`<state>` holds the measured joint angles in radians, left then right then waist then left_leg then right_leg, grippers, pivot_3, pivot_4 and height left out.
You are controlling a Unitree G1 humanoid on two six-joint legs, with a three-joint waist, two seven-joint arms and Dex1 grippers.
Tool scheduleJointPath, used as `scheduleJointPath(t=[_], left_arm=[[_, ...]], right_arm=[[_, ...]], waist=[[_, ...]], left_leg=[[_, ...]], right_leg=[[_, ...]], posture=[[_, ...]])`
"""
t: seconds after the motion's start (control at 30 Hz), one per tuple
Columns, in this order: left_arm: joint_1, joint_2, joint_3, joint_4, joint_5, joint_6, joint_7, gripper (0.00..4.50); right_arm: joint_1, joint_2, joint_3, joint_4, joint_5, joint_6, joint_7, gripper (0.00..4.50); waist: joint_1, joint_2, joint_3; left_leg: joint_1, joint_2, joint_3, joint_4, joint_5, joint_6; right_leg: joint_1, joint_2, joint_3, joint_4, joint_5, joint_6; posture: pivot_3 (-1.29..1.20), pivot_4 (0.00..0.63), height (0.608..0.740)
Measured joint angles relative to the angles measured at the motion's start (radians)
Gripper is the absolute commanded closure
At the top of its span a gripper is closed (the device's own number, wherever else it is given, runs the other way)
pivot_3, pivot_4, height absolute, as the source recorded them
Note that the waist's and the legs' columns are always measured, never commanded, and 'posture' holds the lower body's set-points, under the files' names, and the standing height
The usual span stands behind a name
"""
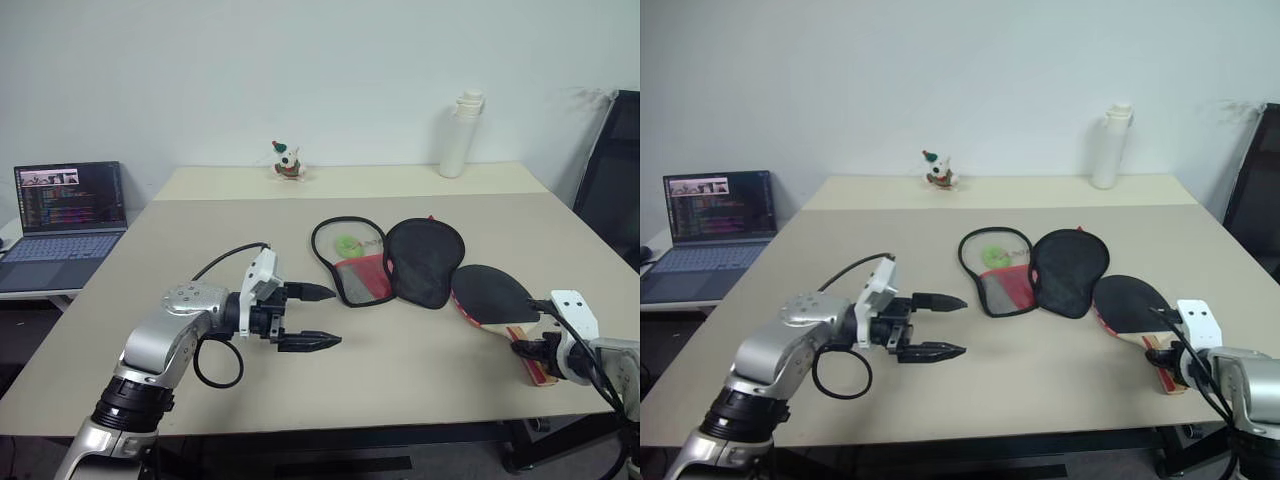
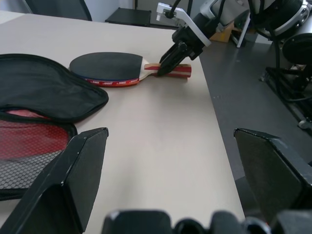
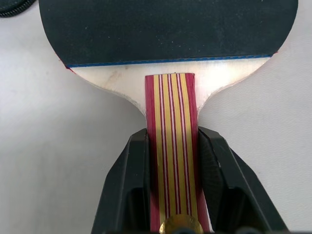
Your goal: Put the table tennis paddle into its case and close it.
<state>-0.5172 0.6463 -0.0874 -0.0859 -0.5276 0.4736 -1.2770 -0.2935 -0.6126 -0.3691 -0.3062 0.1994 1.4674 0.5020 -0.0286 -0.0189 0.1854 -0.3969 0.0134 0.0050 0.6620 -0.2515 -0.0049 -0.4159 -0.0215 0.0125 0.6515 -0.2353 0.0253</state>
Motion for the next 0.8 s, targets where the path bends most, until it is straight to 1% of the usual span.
scheduleJointPath(t=[0.03,0.1,0.4,0.53,0.57,0.63,0.67,0.7,0.8], left_arm=[[0.000,-0.003,-0.003,0.000,0.000,0.000,0.000,0.00],[0.000,-0.006,-0.006,0.000,0.001,0.000,0.000,0.00],[0.001,-0.007,-0.006,-0.001,0.001,0.001,0.007,0.00],[0.005,-0.006,-0.006,-0.003,0.001,0.003,0.018,0.00],[0.007,-0.006,-0.006,-0.004,0.001,0.004,0.021,0.00],[0.013,-0.005,-0.006,-0.010,0.001,0.005,0.023,0.00],[0.016,-0.004,-0.006,-0.015,0.000,0.005,0.024,0.00],[0.019,-0.003,-0.005,-0.022,0.000,0.006,0.025,0.00],[0.033,0.000,-0.003,-0.032,-0.001,0.008,0.028,0.00]], right_arm=[[0.002,0.001,0.000,0.002,-0.002,-0.001,-0.012,2.59],[0.002,0.001,-0.001,0.004,0.001,-0.009,-0.031,1.98],[-0.035,0.069,0.012,0.020,0.028,-0.045,-0.080,1.98],[-0.040,0.071,0.035,0.046,0.031,-0.085,-0.090,1.98],[-0.040,0.071,0.040,0.051,0.031,-0.095,-0.092,2.35],[-0.040,0.064,0.045,0.066,0.027,-0.114,-0.098,2.84],[-0.039,0.061,0.047,0.072,0.025,-0.120,-0.102,3.22],[-0.038,0.061,0.049,0.073,0.025,-0.126,-0.107,3.40],[-0.038,0.063,0.050,0.075,0.025,-0.131,-0.119,3.41]], waist=[[0.000,0.000,0.000],[0.000,0.000,0.000],[-0.003,0.000,0.000],[-0.006,-0.002,-0.001],[-0.007,-0.002,-0.001],[-0.008,-0.002,-0.001],[-0.008,-0.002,-0.001],[-0.008,-0.002,-0.001],[-0.008,-0.003,-0.002]], left_leg=[[0.000,0.000,0.000,0.000,0.000,0.000],[0.000,0.000,0.000,0.000,0.000,0.000],[0.000,0.000,0.000,0.000,0.000,0.000],[0.001,0.000,0.002,0.000,0.000,0.000],[0.001,0.000,0.002,0.000,0.000,0.000],[0.003,0.000,0.003,0.000,0.000,0.000],[0.003,0.000,0.003,0.000,0.000,0.000],[0.003,0.000,0.003,0.000,0.000,0.000],[0.003,0.000,0.004,0.000,0.000,0.000]], right_leg=[[0.000,0.000,0.000,0.000,0.000,0.000],[0.000,0.000,0.000,0.000,0.000,0.000],[0.000,0.001,0.001,0.000,0.000,0.000],[0.000,0.001,0.002,0.000,0.001,0.001],[0.000,0.001,0.002,0.000,0.001,0.001],[0.001,0.001,0.002,0.000,0.001,0.002],[0.001,0.001,0.002,0.000,0.001,0.002],[0.001,0.001,0.002,0.000,0.002,0.002],[0.001,0.001,0.003,0.000,0.002,0.002]], posture=[[0.00,0.150,0.740],[0.00,0.150,0.740],[0.00,0.150,0.740],[0.00,0.150,0.740],[0.00,0.150,0.740],[0.00,0.150,0.740],[0.00,0.150,0.740],[0.00,0.150,0.740],[0.00,0.150,0.740]])
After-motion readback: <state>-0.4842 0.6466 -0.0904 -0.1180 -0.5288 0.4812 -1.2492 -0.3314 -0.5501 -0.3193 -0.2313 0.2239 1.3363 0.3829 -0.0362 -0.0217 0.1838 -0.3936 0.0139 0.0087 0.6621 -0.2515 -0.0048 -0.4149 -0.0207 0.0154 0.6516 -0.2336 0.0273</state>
